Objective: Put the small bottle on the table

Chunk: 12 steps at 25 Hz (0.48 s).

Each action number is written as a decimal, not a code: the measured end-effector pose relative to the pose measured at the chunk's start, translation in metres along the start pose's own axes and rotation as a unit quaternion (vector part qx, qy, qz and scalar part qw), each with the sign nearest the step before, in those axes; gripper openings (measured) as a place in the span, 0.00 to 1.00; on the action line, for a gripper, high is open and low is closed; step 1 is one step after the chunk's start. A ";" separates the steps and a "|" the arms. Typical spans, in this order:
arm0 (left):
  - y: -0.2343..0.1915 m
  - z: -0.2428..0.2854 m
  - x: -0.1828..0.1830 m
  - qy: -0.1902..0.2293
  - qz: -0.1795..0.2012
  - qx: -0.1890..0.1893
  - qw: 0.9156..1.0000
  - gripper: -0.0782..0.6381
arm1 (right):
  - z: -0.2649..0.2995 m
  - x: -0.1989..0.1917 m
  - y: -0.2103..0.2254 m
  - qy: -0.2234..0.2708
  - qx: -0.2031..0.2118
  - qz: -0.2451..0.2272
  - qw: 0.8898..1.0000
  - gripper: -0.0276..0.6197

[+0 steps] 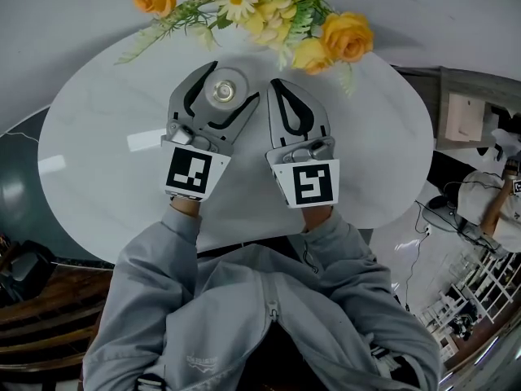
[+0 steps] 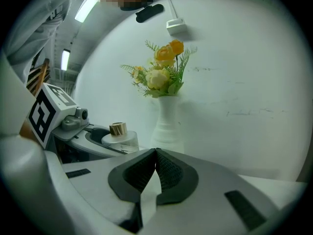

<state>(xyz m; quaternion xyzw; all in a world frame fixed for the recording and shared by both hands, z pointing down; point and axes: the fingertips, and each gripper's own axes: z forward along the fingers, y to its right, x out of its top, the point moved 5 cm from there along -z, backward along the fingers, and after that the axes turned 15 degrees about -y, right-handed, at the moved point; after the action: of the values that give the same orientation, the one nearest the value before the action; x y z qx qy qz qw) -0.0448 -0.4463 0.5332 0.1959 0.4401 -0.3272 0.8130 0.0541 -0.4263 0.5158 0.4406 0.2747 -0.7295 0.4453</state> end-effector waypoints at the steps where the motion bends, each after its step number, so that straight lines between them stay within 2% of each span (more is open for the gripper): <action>1: 0.000 0.002 -0.002 -0.003 -0.001 -0.001 1.000 0.57 | 0.002 -0.002 0.000 -0.002 0.000 0.000 1.000 0.08; 12: -0.005 0.027 -0.016 -0.032 -0.008 0.000 0.999 0.57 | 0.016 -0.015 0.012 -0.018 0.003 0.002 1.000 0.08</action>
<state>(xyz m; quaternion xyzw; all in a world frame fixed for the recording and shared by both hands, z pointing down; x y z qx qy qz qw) -0.0388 -0.4602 0.5610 0.1817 0.4158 -0.3398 0.8238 0.0620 -0.4383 0.5367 0.4292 0.2639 -0.7371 0.4503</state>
